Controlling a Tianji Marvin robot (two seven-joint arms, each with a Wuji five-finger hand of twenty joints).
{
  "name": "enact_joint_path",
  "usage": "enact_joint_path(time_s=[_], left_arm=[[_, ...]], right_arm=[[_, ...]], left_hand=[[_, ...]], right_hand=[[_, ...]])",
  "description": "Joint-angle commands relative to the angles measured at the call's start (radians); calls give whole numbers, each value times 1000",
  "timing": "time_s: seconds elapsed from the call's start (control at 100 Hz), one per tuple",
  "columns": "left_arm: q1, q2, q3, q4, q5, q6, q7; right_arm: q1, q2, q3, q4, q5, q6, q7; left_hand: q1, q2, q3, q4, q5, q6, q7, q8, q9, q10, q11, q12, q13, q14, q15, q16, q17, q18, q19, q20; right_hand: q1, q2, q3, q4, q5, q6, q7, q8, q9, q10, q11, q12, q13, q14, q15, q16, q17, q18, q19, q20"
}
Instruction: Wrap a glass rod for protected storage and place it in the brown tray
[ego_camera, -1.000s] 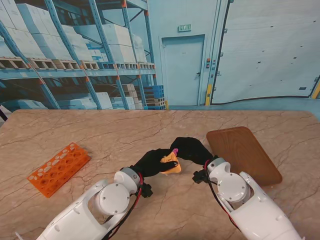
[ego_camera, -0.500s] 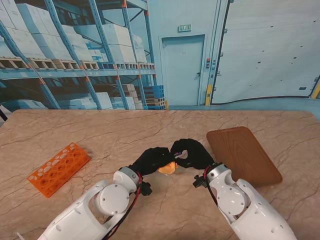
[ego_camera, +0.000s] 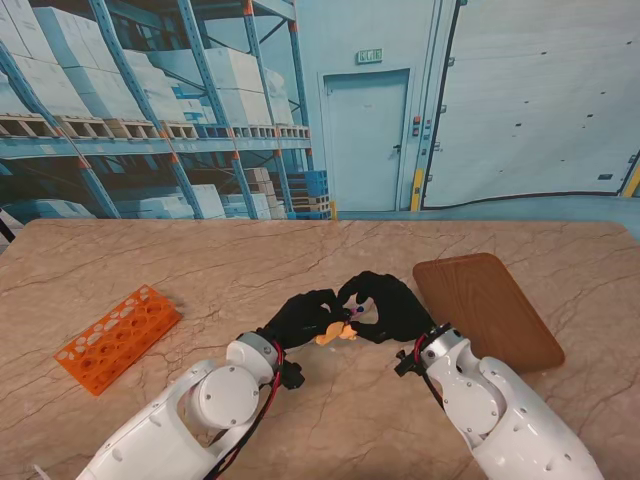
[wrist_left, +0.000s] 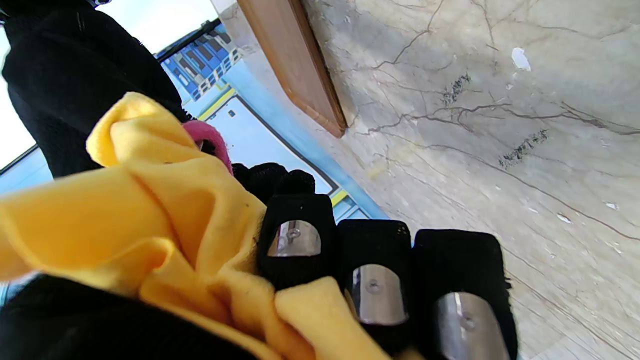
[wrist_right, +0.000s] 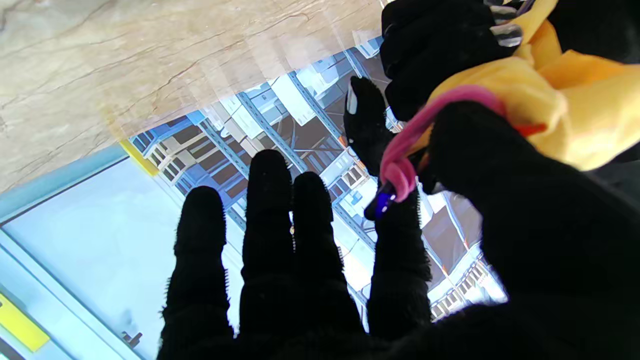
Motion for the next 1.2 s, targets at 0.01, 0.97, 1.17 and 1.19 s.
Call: enact_joint_path(time_s=[0.01,0.97,1.17,1.19], left_arm=[[7,-7,-2,-6,-11,-4,-1],[21,-12,-24,-12,-40,-42,17],[19,-11,-26,-12,-47,-41,12],[19,-11,-26,-12,-47,-42,12]], right_arm=[[-6,5,4,-18,-16,-11,2],[2,21,7,-35,-222,-128,-119],[-55,18,82,-86,-239,-119,-157],[-60,18,87,-89,-238,-116,-159]], left_hand=[[33,-102,263,94,-37,-38,33,-20,32,-64,110,43,27,-8,88,0,19,-60,252,-9],[-6,-130,401,186,-102,-56,-8,-24,8,-65,95,53,27,-16,77,2,18,-60,252,-25],[-44,-72,389,262,-115,-58,-54,-8,-6,-59,89,62,27,-12,72,3,17,-58,252,-29],[-51,-67,390,275,-114,-58,-56,-7,-6,-58,89,62,27,-11,70,3,17,-57,252,-29]], right_hand=[[-43,-55,13,27,-51,7,-8,16,-58,-24,-13,-12,-39,-31,-22,-9,-12,-32,22,-11],[-175,-28,-50,-26,-229,-2,-187,-88,-213,-5,-47,-68,-123,-19,-68,-53,-66,-34,34,-31],[-165,-14,-46,-29,-230,-14,-196,-92,-217,-7,-61,-72,-123,-20,-80,-56,-61,-43,29,-29],[-160,-10,-50,-29,-227,-14,-195,-92,-215,-8,-61,-72,-123,-20,-81,-56,-61,-43,29,-28]])
